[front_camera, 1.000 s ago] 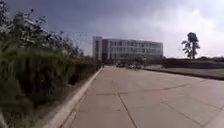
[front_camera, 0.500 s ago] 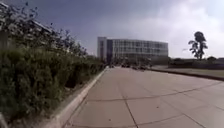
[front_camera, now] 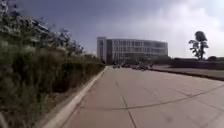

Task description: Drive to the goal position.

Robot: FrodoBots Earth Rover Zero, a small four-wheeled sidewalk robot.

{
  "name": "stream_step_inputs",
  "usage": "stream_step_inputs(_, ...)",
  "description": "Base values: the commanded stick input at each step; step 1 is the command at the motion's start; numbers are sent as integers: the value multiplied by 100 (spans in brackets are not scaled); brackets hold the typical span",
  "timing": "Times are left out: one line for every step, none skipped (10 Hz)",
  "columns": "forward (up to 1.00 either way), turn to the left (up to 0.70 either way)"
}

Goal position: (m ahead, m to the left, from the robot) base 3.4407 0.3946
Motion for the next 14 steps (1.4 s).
stream_step_inputs(70,0)
stream_step_inputs(70,0)
stream_step_inputs(70,0)
stream_step_inputs(70,0)
stream_step_inputs(70,0)
stream_step_inputs(70,0)
stream_step_inputs(70,0)
stream_step_inputs(70,0)
stream_step_inputs(70,0)
stream_step_inputs(70,0)
stream_step_inputs(70,0)
stream_step_inputs(70,0)
stream_step_inputs(70,0)
stream_step_inputs(70,0)
